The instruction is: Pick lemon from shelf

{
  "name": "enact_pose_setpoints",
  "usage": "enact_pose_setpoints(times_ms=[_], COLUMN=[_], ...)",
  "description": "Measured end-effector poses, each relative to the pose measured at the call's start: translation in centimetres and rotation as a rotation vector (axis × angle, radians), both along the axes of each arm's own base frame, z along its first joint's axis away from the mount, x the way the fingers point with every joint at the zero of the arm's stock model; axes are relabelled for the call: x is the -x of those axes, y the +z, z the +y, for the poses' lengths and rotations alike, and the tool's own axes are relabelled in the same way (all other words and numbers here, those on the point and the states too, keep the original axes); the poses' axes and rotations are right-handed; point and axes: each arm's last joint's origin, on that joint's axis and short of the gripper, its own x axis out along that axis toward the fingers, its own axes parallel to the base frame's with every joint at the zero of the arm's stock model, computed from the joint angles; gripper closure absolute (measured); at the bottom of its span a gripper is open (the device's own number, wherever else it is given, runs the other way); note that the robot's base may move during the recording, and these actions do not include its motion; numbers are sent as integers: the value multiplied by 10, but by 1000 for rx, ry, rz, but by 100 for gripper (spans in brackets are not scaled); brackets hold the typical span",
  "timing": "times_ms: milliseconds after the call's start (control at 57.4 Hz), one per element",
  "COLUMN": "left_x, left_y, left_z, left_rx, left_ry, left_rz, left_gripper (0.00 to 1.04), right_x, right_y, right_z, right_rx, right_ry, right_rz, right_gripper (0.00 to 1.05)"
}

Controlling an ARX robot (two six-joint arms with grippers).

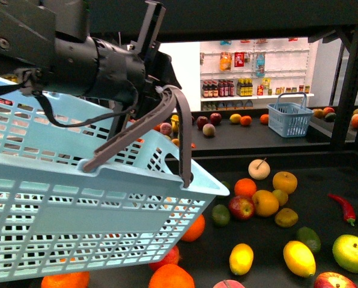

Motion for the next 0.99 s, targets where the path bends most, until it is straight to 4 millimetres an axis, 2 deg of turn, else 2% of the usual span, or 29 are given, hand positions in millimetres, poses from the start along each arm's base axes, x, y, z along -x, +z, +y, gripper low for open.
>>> enact_pose_setpoints(times_ms=[209, 313, 348, 487, 592, 696, 731, 818, 836, 923, 940, 992], left_x=[-1, -1, -1, -2, -2, -2, -2, -2, -2, -2, -2, -2], left_y=[-12, -16, -16, -17, -17, -17, -17, -17, -17, -17, -17, -17], left_z=[-30, -37, -37, -37, -37, -37, -37, -37, -37, -37, -37, -37], left_rx=[2, -1, -1, -8, -17, -19, -20, -19, -18, -20, -20, -19], left_ry=[-61, -78, -80, -80, -80, -77, -77, -80, -81, -82, -81, -81], left_rz=[12, 8, 5, -5, -14, -16, -17, -15, -15, -17, -17, -16], left_gripper=[96, 96, 96, 96, 96, 96, 96, 96, 96, 96, 96, 96], right_x=[0, 0, -1, -24, -56, -99, -119, -170, -173, -219, -221, -245], right_y=[0, 0, -2, -2, 8, 16, 15, -2, -4, -34, -35, -48], right_z=[0, 0, -1, -12, -30, -51, -59, -76, -77, -87, -88, -91], right_rx=[0, -8, -35, -185, -225, -219, -204, -192, -192, -190, -190, -186], right_ry=[0, -9, -53, -129, -118, -80, -70, -58, -56, -43, -41, -38], right_rz=[0, 6, 65, 213, 224, 249, 280, 396, 407, 557, 563, 621], right_gripper=[7, 7, 7, 7, 7, 7, 7, 7, 7, 7, 7, 7])
